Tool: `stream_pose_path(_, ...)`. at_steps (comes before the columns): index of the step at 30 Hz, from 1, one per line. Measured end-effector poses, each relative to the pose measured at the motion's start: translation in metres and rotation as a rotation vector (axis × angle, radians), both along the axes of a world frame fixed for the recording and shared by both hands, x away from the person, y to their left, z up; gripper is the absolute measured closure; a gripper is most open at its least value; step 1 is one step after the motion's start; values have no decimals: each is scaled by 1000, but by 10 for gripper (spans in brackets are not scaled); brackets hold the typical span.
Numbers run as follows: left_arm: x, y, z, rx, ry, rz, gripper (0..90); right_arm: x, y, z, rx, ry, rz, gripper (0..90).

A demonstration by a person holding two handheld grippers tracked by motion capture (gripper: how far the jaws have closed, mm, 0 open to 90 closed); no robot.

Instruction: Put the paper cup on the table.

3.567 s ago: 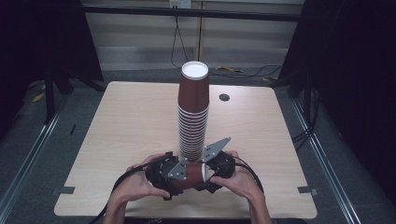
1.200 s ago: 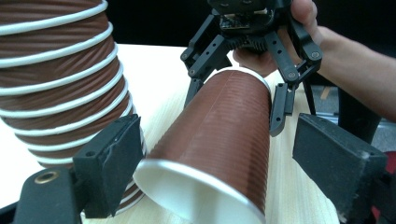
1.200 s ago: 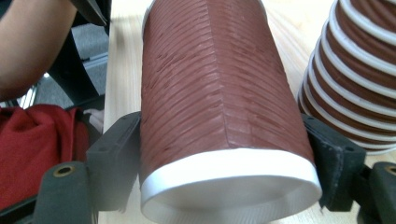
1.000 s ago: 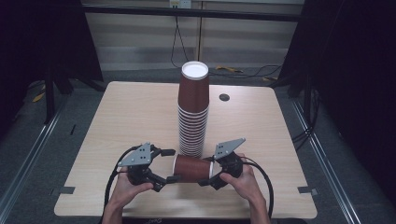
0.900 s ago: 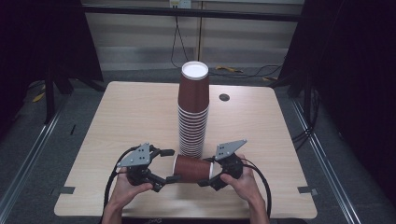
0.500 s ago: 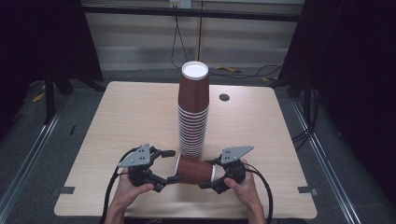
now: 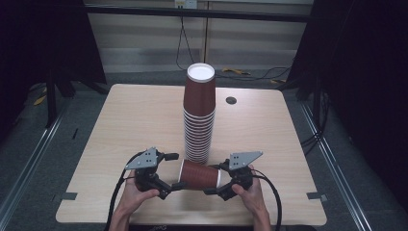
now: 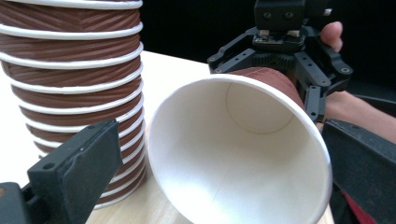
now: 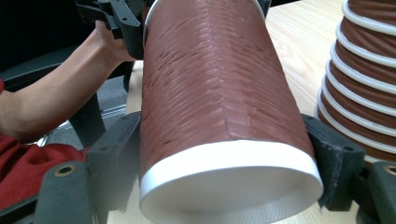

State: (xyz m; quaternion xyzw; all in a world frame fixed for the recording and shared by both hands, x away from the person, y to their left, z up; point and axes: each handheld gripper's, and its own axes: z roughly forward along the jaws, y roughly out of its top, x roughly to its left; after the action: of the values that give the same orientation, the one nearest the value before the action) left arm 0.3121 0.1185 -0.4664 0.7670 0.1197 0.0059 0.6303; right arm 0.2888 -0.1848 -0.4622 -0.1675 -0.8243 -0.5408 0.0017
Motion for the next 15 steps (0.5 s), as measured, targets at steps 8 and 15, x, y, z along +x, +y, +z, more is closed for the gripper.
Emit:
stream_pose_path(8,-1,-5,-1,8,4,-47,49,1,1,1,20,-4,12,225)
stream_pose_path(15,1,-12,1,31,3,-56,0,1,2,3,29,-16,16,224)
